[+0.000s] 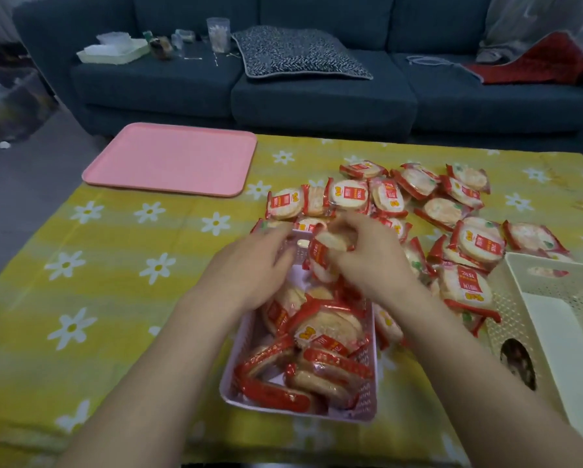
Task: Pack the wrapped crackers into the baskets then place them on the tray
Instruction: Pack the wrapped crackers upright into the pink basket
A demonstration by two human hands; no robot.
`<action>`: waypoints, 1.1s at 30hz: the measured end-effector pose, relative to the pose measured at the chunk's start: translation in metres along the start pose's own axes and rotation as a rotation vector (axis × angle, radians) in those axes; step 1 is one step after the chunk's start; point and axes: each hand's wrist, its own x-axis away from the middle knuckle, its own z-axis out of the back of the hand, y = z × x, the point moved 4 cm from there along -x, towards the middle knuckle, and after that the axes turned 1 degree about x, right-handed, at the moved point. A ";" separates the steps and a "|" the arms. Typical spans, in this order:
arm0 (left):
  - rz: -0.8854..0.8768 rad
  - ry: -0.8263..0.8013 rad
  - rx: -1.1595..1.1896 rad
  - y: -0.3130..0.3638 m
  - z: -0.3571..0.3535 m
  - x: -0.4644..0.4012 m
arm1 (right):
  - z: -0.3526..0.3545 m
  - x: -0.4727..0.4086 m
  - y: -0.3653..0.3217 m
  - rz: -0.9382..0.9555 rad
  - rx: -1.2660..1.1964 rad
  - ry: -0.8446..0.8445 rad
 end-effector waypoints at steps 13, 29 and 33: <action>0.031 0.061 0.641 -0.007 0.008 -0.014 | -0.003 -0.002 0.012 -0.220 -0.702 -0.101; 0.061 0.030 0.752 -0.015 0.014 -0.021 | 0.011 -0.013 0.025 -0.323 -0.866 0.010; 0.172 0.116 0.816 -0.027 0.017 -0.023 | 0.021 -0.014 0.031 -0.394 -0.934 0.119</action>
